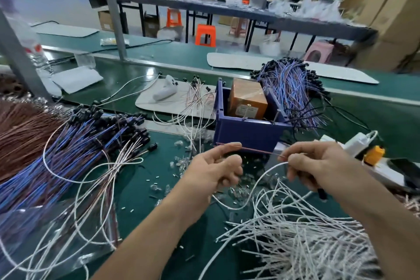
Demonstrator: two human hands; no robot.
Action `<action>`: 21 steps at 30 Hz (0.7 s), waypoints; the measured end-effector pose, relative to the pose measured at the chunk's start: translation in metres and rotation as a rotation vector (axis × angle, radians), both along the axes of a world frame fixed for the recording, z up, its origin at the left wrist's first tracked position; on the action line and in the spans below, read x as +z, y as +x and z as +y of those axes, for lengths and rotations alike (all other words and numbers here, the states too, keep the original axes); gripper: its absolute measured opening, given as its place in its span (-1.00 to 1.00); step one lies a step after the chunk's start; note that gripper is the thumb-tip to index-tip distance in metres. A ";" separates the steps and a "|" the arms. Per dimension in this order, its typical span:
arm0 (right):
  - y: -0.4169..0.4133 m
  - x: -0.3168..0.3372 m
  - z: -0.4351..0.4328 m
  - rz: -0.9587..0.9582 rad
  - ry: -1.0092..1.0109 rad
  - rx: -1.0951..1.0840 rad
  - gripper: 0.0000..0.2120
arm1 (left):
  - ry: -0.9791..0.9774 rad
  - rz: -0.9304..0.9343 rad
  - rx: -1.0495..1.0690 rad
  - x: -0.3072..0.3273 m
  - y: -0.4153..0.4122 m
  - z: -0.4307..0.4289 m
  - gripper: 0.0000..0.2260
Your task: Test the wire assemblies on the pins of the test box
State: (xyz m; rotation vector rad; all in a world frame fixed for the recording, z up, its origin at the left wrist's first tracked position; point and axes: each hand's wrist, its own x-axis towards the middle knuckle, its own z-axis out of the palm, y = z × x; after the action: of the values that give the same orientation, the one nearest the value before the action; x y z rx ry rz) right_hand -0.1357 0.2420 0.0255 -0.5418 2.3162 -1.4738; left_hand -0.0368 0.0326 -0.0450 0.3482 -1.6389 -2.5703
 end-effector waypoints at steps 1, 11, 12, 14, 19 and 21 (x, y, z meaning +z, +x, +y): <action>-0.002 -0.003 0.002 0.024 0.024 0.012 -0.69 | -0.018 0.010 0.042 -0.002 -0.002 -0.001 -0.79; 0.001 -0.021 -0.012 0.453 0.406 0.056 -0.85 | -0.236 -0.039 0.212 -0.021 -0.006 0.004 -0.82; 0.004 -0.025 -0.017 0.477 0.409 0.069 -0.89 | -0.264 -0.036 0.205 -0.023 -0.006 0.006 -0.80; 0.007 -0.035 -0.025 0.516 0.409 0.077 -0.92 | -0.328 -0.023 0.247 -0.025 -0.007 0.007 -0.79; 0.000 -0.053 -0.022 0.561 0.240 -0.039 -0.86 | -0.669 -0.041 0.667 -0.028 -0.003 -0.010 -0.81; 0.000 -0.056 -0.022 0.567 0.195 -0.061 -0.84 | -0.817 -0.096 0.796 -0.028 -0.001 -0.019 -0.73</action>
State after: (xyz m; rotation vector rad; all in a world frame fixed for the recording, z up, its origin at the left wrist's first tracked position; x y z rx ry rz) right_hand -0.1355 0.2202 -0.0309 -0.9356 2.8857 -1.2083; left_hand -0.0383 0.0135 -0.0729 0.8227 -1.8803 -1.2304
